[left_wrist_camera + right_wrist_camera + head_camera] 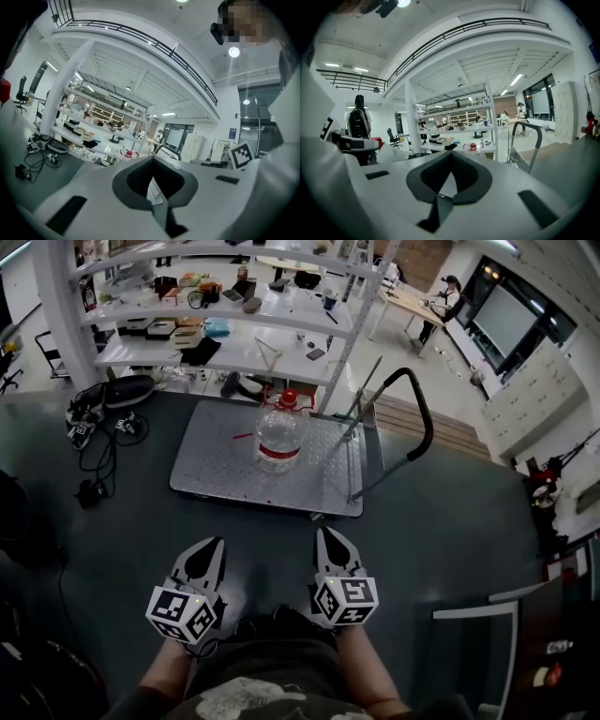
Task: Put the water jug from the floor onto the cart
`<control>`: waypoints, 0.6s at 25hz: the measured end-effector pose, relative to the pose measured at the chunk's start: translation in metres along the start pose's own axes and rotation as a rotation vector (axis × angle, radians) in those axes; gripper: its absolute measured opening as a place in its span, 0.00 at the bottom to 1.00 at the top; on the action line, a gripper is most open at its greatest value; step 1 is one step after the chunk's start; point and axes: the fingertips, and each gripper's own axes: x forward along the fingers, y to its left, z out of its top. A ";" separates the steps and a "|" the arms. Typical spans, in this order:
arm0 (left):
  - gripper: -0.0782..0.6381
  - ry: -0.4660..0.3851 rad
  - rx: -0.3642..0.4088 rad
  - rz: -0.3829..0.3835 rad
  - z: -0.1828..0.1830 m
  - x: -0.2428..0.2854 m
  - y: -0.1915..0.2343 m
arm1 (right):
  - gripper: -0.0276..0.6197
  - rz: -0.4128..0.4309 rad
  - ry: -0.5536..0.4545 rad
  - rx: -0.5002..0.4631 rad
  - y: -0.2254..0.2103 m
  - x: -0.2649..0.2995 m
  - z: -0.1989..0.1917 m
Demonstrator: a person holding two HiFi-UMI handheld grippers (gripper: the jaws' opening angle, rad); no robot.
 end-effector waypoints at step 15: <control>0.12 -0.010 0.028 0.084 -0.024 -0.025 -0.077 | 0.03 0.076 0.003 0.009 -0.038 -0.062 -0.011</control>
